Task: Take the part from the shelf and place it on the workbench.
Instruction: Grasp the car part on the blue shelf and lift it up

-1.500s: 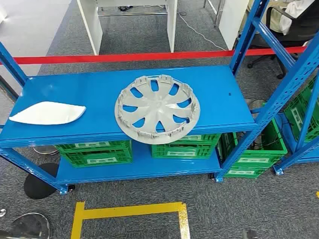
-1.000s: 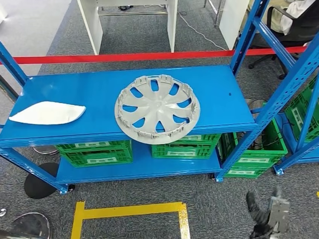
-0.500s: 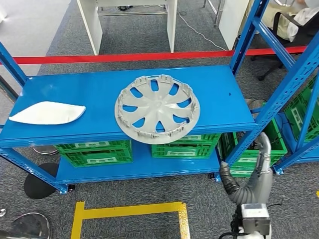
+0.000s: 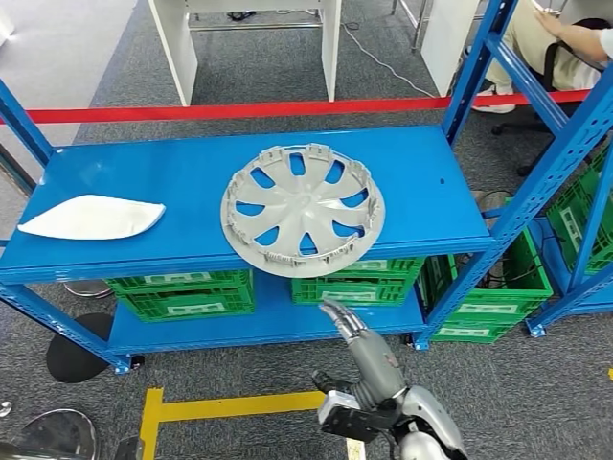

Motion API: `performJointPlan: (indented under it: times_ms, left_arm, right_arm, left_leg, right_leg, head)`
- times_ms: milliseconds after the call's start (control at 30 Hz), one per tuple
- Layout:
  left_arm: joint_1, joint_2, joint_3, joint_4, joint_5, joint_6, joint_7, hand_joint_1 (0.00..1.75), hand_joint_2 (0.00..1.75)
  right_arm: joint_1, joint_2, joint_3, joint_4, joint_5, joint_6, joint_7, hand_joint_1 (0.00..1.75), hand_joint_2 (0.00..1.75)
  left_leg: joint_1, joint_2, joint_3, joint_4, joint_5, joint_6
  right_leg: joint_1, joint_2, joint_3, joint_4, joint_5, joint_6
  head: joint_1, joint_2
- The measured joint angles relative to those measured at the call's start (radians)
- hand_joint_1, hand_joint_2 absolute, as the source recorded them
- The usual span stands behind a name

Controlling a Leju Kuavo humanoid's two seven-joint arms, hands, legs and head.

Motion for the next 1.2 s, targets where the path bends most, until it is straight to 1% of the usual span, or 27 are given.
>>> performJointPlan:
  times_ms: [167, 300, 433, 500, 600, 667, 733, 933, 1200]
  left_arm:
    - [-0.007, 0.0, -0.017, 0.0, -0.015, 0.0, 0.012, 0.0, 1.75]
    - [-0.011, 0.0, -0.034, 0.0, -0.034, -0.001, 0.021, 0.0, 1.75]
    - [-0.014, 0.0, -0.043, 0.0, -0.043, 0.0, 0.029, 0.0, 1.75]
    - [-0.015, 0.0, -0.049, 0.0, -0.051, 0.0, 0.032, 0.0, 1.75]
    - [-0.016, 0.0, -0.058, 0.0, -0.063, 0.0, 0.033, 0.0, 1.75]
    - [-0.016, 0.0, -0.061, 0.0, -0.068, 0.003, 0.033, 0.0, 1.75]
    - [-0.016, 0.0, -0.065, 0.0, -0.071, 0.006, 0.033, 0.0, 1.75]
    - [-0.017, 0.0, -0.081, 0.0, -0.086, 0.01, 0.041, 0.0, 1.75]
    - [-0.023, 0.0, -0.087, 0.0, -0.099, 0.005, 0.047, 0.0, 1.75]
  right_arm:
    - [-0.07, -0.008, 0.041, 0.123, 0.072, -0.04, 0.039, 0.0, 1.75]
    - [-0.129, -0.01, 0.064, 0.191, 0.168, -0.099, 0.093, 0.0, 1.75]
    - [-0.176, -0.01, 0.08, 0.243, 0.22, -0.133, 0.126, 0.0, 1.75]
    - [-0.195, -0.01, 0.086, 0.265, 0.27, -0.169, 0.158, 0.0, 1.75]
    - [-0.227, -0.008, 0.09, 0.295, 0.351, -0.246, 0.201, 0.0, 1.75]
    - [-0.242, -0.005, 0.09, 0.309, 0.399, -0.294, 0.222, 0.0, 1.75]
    - [-0.25, -0.001, 0.091, 0.32, 0.434, -0.32, 0.235, 0.0, 1.75]
    - [-0.273, 0.01, 0.098, 0.358, 0.491, -0.325, 0.249, 0.0, 1.75]
    - [-0.316, 0.035, 0.112, 0.42, 0.501, -0.292, 0.251, 0.0, 1.75]
  left_leg:
    - [0.0, 0.0, 0.0, 0.0, 0.0, 0.0]
    - [0.0, 0.0, 0.0, 0.0, 0.0, 0.0]
    - [0.0, 0.0, 0.0, 0.0, 0.0, 0.0]
    - [0.0, 0.0, -0.001, 0.0, 0.0, 0.0]
    - [0.0, 0.0, -0.001, 0.0, 0.0, 0.0]
    - [0.0, 0.0, -0.001, 0.0, 0.0, 0.0]
    - [0.0, 0.0, -0.001, 0.0, 0.0, 0.0]
    - [0.0, 0.0, -0.001, 0.0, 0.0, 0.0]
    - [0.0, 0.0, -0.001, 0.0, 0.0, 0.0]
  right_leg:
    - [0.0, 0.0, 0.0, 0.0, 0.0, 0.0]
    - [0.0, 0.0, -0.001, 0.0, 0.0, 0.0]
    - [0.0, 0.0, -0.001, 0.0, 0.0, 0.0]
    - [0.0, 0.0, -0.001, 0.0, 0.0, 0.0]
    - [0.0, 0.0, -0.001, 0.0, 0.0, 0.0]
    - [0.0, 0.0, -0.001, 0.0, 0.0, 0.0]
    - [0.0, 0.0, -0.001, 0.0, 0.0, 0.0]
    - [0.0, 0.0, -0.001, 0.0, 0.0, 0.0]
    - [0.0, 0.0, -0.001, 0.0, 0.0, 0.0]
  head:
    - [0.0, 0.0]
    - [0.0, 0.0]
    - [0.0, 0.0]
    - [0.0, 0.0]
    - [0.0, 0.0]
    - [0.0, 0.0]
    - [0.0, 0.0]
    - [0.0, 0.0]
    - [0.0, 0.0]
